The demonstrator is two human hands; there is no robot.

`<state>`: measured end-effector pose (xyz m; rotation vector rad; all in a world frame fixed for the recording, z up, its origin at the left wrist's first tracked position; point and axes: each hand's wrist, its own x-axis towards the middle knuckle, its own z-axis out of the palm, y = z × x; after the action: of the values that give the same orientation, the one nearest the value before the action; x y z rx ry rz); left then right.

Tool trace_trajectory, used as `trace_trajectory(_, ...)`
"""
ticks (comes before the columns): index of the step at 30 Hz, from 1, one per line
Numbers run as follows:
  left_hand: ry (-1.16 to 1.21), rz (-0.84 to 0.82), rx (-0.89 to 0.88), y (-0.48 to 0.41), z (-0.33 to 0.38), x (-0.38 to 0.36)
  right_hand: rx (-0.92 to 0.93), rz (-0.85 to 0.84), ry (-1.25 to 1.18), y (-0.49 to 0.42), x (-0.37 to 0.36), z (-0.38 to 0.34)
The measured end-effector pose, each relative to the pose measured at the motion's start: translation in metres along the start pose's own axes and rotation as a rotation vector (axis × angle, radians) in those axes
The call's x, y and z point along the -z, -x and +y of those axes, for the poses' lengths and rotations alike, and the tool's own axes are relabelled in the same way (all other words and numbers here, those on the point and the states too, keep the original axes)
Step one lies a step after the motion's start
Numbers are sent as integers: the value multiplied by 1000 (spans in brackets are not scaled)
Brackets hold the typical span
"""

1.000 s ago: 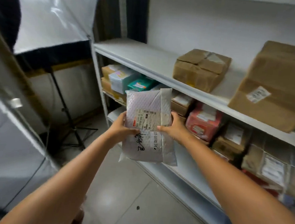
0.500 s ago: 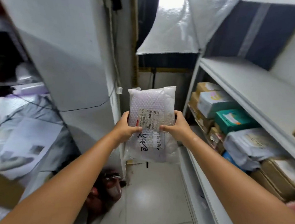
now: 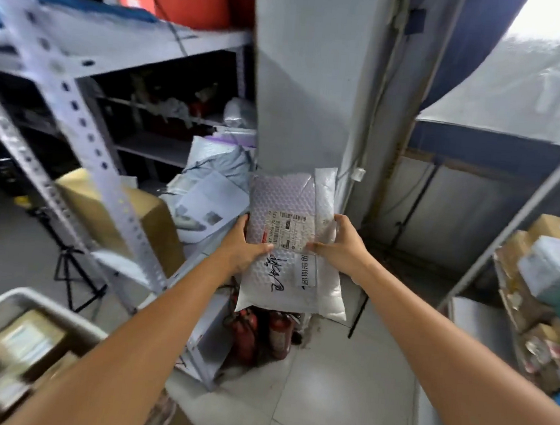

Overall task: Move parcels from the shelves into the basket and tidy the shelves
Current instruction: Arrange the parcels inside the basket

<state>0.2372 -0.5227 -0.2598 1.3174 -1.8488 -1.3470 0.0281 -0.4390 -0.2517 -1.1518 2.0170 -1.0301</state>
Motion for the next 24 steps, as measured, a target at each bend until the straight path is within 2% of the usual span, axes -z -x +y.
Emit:
trace_trajectory(13,163,236,195,154,-95,101,127,-290,93,94,-148,-43)
trace_trajectory(24,248,537,334,239,-172,206,298,-590,74,129,-299,-106)
